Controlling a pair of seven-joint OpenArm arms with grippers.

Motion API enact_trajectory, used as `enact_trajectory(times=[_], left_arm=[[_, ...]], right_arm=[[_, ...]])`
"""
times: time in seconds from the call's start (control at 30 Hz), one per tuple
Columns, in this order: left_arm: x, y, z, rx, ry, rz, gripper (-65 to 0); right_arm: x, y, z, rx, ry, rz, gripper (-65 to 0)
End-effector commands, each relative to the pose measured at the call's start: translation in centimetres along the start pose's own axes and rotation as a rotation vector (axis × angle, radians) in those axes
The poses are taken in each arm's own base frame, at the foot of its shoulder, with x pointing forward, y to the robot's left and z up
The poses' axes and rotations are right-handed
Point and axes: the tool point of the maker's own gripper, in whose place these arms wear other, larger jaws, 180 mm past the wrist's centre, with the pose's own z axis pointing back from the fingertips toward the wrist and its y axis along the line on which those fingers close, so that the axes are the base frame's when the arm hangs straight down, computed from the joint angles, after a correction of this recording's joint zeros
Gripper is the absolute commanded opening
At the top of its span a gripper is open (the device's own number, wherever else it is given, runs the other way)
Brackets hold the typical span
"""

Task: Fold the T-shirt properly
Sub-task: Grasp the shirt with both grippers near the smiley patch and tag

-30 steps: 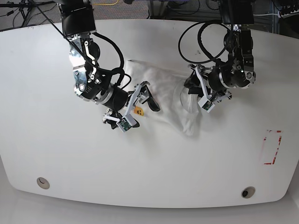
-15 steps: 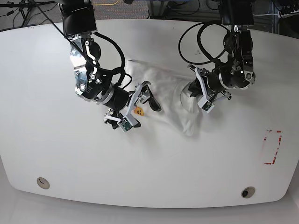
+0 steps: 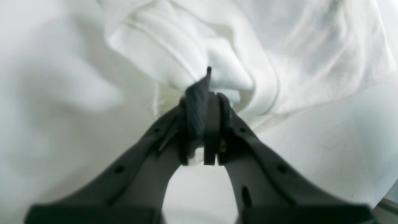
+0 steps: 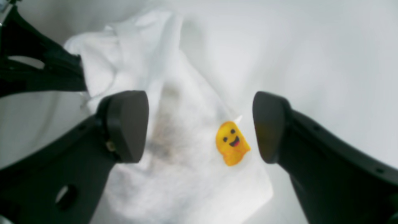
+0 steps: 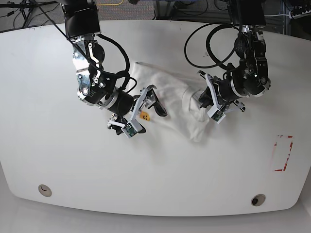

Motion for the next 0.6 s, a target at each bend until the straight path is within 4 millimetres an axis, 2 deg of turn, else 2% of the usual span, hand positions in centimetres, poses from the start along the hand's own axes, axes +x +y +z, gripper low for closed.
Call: enact_trajectory(times=[0.0, 0.23, 0.4, 0.57], left_arm=[[1.5, 0.3, 0.9, 0.021, -0.033, -0.030, -60.1], [1.0, 1.5, 2.2, 0.070, 0.002, -0.027, -60.1], [0.7, 1.8, 2.4, 0.079, 0.017, -0.021, -60.1], [-0.7, 2.0, 2.6, 0.083, 0.056, -0.026, -59.9]], right_arm=[[2.0, -0.3, 0.2, -0.001, -0.058, 0.021, -16.2], [2.0, -0.3, 0.2, -0.001, -0.059, 0.022, -16.2], [2.0, -0.3, 0.2, 0.000, -0.060, 0.021, -16.2], [2.0, -0.3, 0.2, 0.001, -0.059, 0.019, -16.2]])
